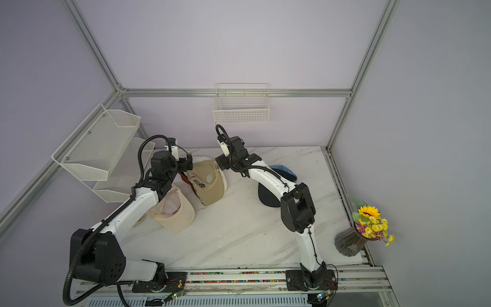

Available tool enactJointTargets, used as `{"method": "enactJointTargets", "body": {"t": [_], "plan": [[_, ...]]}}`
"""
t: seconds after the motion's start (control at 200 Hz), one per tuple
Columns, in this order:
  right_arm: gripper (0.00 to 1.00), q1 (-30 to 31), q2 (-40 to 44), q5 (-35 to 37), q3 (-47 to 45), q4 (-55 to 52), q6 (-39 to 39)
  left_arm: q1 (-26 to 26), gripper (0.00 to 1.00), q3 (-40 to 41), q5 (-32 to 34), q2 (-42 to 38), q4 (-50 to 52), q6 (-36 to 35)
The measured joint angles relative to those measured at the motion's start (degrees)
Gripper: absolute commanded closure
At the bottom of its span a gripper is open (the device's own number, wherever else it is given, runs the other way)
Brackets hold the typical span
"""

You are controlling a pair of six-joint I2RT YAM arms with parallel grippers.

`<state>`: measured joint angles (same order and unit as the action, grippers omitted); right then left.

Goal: Open the adjustable buckle of the baseball cap
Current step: Place the baseball cap on the baseball cap, then pick up the baseball cap.

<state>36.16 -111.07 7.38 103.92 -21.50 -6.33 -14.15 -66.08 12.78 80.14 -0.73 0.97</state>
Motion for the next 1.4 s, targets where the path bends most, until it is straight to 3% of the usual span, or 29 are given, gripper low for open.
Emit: {"method": "enactJointTargets", "body": {"t": [0.14,0.32,0.54,0.715,0.9,1.4], "plan": [[0.06,-0.11,21.35,8.83,-9.99,1.75,1.38,-8.70,0.00,-12.85,-7.87,2.60,0.55,-0.39],[0.05,-3.37,36.83,20.39,-20.26,5.57,4.11,-11.32,0.00,-27.96,-20.41,17.18,3.04,1.05],[0.05,-5.90,37.29,25.46,-29.68,2.89,5.95,-14.27,0.00,-34.56,-30.01,39.56,11.26,3.43],[0.05,-7.04,38.49,26.12,-31.50,1.53,6.75,-15.13,0.00,-36.26,-35.60,48.19,16.41,6.51],[0.05,-8.00,40.39,26.08,-32.33,1.75,7.80,-15.54,0.00,-40.52,-39.69,50.82,16.70,9.01],[0.05,-9.44,41.22,24.57,-34.95,1.79,9.35,-18.03,0.18,-41.88,-44.65,52.15,16.68,11.04]]}}
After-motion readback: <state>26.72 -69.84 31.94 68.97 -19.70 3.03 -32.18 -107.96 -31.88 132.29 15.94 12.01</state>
